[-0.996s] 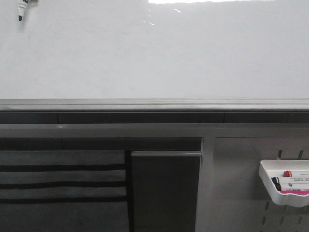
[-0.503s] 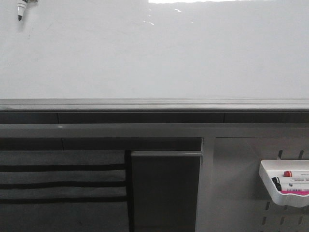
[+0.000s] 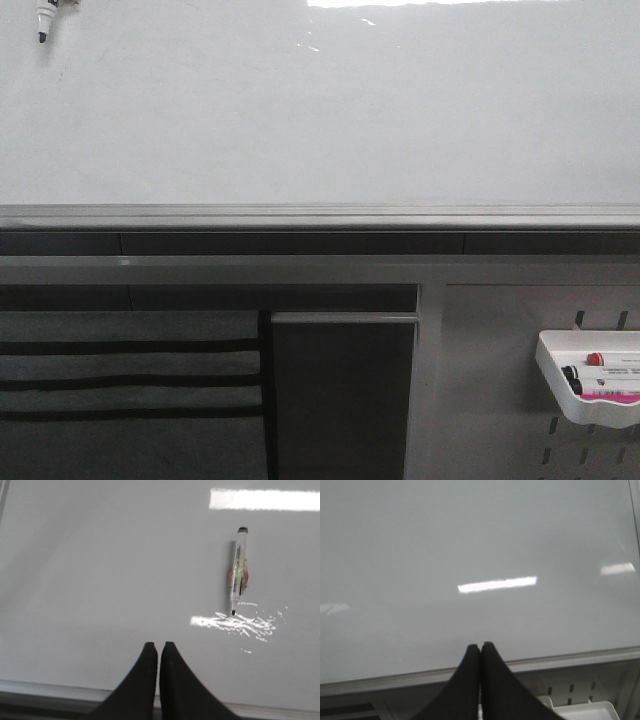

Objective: Write number 3 on whiteboard

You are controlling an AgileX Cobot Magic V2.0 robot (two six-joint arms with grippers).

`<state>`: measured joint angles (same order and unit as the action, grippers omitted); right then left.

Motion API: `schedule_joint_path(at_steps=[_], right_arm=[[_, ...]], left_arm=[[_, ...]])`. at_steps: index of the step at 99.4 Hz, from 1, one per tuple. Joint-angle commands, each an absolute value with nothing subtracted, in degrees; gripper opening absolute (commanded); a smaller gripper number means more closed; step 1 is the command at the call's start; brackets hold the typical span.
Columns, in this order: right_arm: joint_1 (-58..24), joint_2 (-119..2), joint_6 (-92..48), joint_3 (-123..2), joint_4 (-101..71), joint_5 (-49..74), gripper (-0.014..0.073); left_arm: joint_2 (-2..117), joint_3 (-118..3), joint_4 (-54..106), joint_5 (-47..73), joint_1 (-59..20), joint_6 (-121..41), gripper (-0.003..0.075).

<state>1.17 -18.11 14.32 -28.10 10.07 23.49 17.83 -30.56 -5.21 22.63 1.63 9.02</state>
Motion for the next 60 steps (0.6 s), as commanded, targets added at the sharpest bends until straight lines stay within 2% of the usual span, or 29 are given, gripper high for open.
schedule_joint_path(at_steps=[1,21,60], right_arm=[[1.3,-24.8,12.1,-35.7,10.0,26.8,-0.0069],[1.2,-34.1,5.1,-41.7,8.2,35.3,-0.0069],[-7.5,-38.2,3.1,-41.7,5.9,31.4,-0.0069]], left_arm=[[23.7,-36.0,-5.3,24.1,1.8,8.8,-0.0020],[30.7,-38.5,-6.1,24.9,1.8,8.7,-0.0020],[34.5,-38.3,-6.5,24.9,-2.5,8.7,-0.0020]])
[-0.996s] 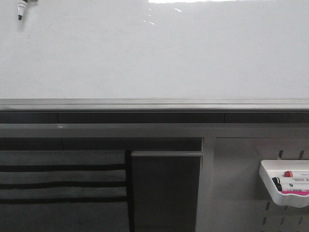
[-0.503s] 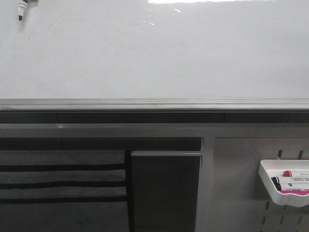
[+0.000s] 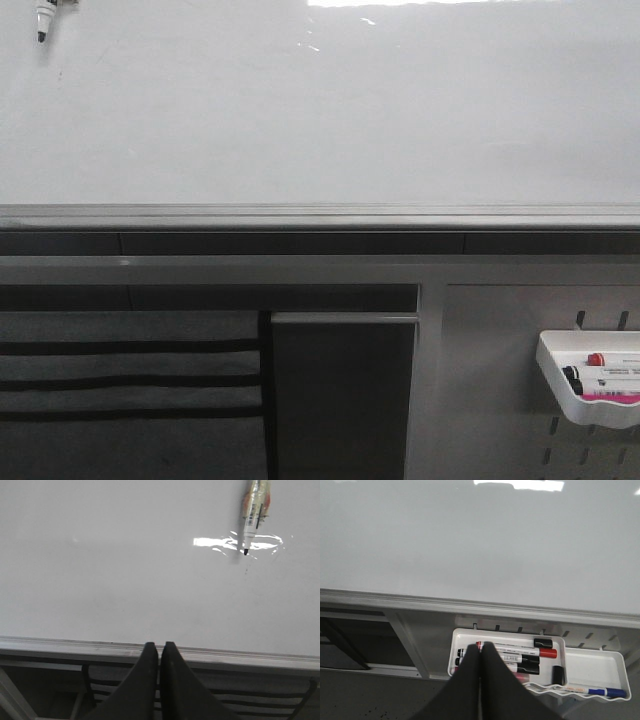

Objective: Write number 3 on whiteboard

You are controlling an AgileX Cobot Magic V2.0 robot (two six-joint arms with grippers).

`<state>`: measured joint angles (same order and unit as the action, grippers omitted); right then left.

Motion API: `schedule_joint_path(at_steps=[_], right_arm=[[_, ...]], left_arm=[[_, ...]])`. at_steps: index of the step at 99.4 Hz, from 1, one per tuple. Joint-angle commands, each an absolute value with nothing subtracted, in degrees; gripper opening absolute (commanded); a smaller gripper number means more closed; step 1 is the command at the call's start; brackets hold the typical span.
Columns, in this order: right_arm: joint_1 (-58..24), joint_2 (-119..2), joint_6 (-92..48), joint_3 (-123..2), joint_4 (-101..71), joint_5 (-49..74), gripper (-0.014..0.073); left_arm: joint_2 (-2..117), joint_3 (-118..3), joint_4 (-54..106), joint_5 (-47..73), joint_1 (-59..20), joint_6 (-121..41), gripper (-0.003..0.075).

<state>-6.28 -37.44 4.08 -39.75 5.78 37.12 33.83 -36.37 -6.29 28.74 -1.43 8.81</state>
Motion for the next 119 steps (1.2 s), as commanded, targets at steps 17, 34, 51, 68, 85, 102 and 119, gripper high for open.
schedule_joint_path(at_steps=[17,34,51,68,85,102,119], right_arm=[[-8.3,-40.5,3.1,-41.7,4.8,30.9,-0.0048],[-9.5,-42.1,3.1,-41.8,3.0,30.3,0.0208],[-12.9,-42.6,3.1,-41.8,0.9,27.7,0.0449],[-15.1,-42.6,3.1,-41.8,0.9,24.8,0.0449],[-15.2,-42.6,3.1,-41.8,0.9,24.7,0.0449],[-15.2,-42.6,3.1,-41.8,0.9,25.0,0.0449],[-15.2,-42.6,3.1,-41.8,0.9,25.2,0.0449]], left_arm=[[35.9,-38.3,-6.5,25.0,-4.5,8.6,-0.0020],[38.2,-38.3,-6.6,22.8,-8.1,5.9,0.0060],[42.9,-38.3,-6.3,13.0,-11.3,5.9,0.0312],[50.7,-39.9,-6.3,3.0,-13.2,5.9,0.0371],[60.7,-45.3,-6.5,1.7,-12.8,5.9,0.0368],[69.7,-51.5,-6.8,1.5,-12.7,5.9,0.0368],[76.7,-56.9,-6.9,0.9,-12.4,5.9,0.0368]])
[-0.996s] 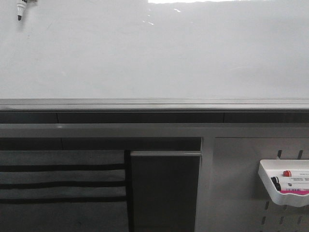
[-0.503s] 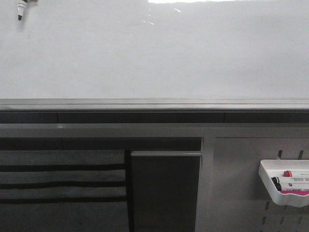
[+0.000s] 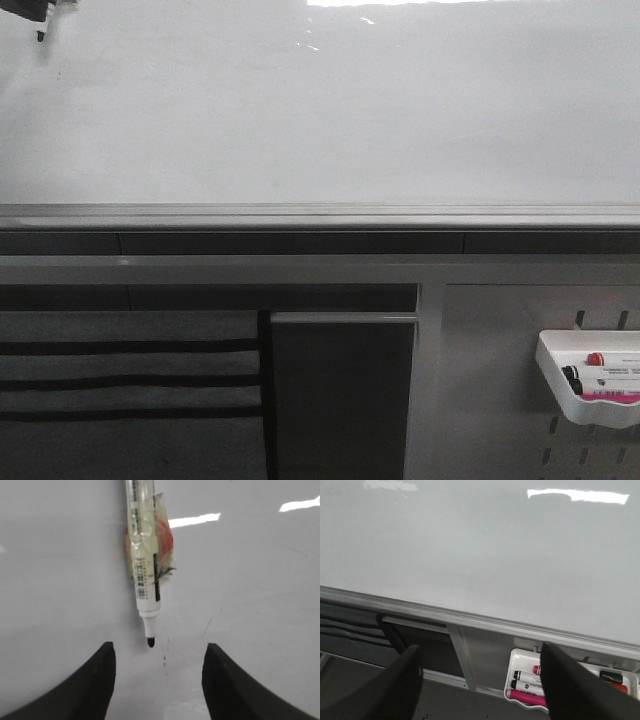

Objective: Write number 3 on whiteboard

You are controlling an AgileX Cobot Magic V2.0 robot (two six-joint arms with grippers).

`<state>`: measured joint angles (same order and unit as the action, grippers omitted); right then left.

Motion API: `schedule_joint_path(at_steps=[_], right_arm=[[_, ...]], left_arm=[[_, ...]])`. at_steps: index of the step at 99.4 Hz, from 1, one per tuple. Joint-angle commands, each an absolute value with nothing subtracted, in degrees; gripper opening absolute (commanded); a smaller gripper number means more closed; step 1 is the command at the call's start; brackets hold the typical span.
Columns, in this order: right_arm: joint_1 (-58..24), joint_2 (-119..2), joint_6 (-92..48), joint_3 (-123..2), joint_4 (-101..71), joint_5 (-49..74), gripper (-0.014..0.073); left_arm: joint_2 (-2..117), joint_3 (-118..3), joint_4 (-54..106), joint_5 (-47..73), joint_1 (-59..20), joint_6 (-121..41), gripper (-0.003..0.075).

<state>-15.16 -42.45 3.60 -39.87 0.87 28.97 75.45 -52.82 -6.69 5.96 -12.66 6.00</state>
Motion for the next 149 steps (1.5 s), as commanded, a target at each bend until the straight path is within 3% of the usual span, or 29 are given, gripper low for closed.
schedule_joint_path(at_steps=[1,75,107,149], right_arm=[[-15.2,-42.6,3.1,-41.8,0.9,25.2,0.0449],[-15.2,-42.6,3.1,-41.8,0.9,25.6,0.0449],[-15.2,-42.6,3.1,-41.8,0.9,25.6,0.0449],[-15.2,-42.6,3.1,-41.8,0.9,26.1,0.0449]], left_arm=[[76.9,-57.1,-6.9,0.8,-12.4,5.9,0.0368],[83.4,-61.1,-6.7,-9.5,-10.2,5.9,0.0360],[83.4,-61.1,-6.5,-6.8,-10.2,5.9,0.0110],[83.4,-61.1,-6.5,-4.7,-10.2,5.9,0.0004]])
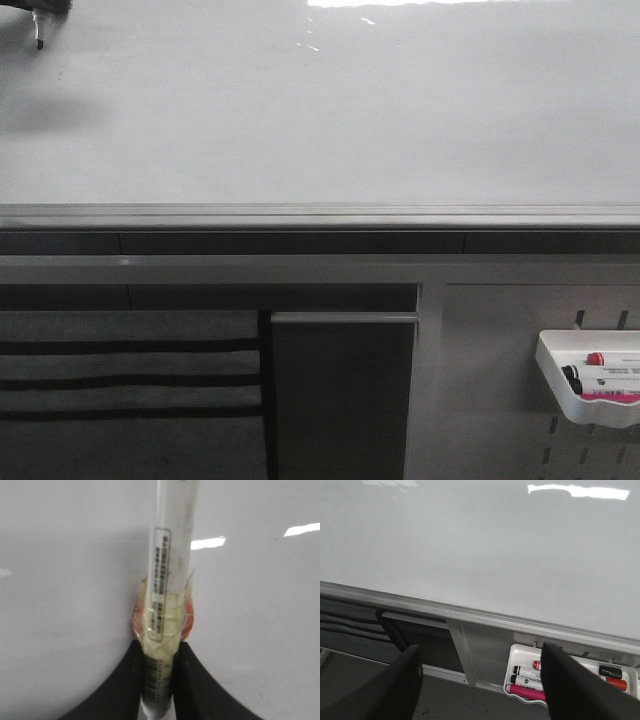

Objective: Write number 3 on whiteboard

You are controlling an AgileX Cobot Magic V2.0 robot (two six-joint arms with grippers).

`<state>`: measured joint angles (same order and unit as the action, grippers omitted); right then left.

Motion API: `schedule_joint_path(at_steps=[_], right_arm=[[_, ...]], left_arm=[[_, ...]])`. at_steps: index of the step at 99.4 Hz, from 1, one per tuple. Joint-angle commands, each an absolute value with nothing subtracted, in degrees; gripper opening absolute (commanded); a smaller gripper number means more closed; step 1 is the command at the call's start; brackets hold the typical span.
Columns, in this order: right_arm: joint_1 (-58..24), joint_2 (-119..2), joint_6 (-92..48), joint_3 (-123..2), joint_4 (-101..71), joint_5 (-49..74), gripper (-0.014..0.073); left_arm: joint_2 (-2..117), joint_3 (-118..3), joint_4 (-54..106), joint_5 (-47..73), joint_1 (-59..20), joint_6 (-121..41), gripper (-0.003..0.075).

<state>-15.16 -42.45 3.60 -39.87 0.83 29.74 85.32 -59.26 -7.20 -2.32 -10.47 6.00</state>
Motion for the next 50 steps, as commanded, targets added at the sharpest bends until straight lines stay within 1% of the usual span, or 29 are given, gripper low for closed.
schedule_joint_path(at_steps=[1,12,20,27,40,50], right_arm=[[-15.2,-42.6,3.1,-41.8,0.9,26.1,0.0449],[-15.2,-42.6,3.3,-41.8,0.8,26.0,0.0449],[-15.2,-42.6,3.4,-42.5,-0.5,25.9,0.0449],[-15.2,-42.9,3.4,-44.1,-1.7,28.0,0.0444],[-15.3,-46.5,2.5,-49.1,-2.5,34.7,0.0400],[-15.3,-50.9,-4.0,-52.7,-6.3,39.8,0.0365]], left_arm=[[83.4,-61.1,-6.5,-4.7,-10.2,5.9,0.0003],[82.1,-61.1,-6.5,-2.9,-10.2,5.9,-0.0015],[80.0,-61.1,-7.8,2.0,-10.6,5.9,-0.0020],[77.3,-61.1,-10.7,8.9,-11.8,5.7,-0.0020],[73.1,-61.1,-11.9,21.9,-16.9,-1.6,-0.0020],[71.2,-61.2,-10.2,30.8,-22.2,-8.4,-0.0020]])
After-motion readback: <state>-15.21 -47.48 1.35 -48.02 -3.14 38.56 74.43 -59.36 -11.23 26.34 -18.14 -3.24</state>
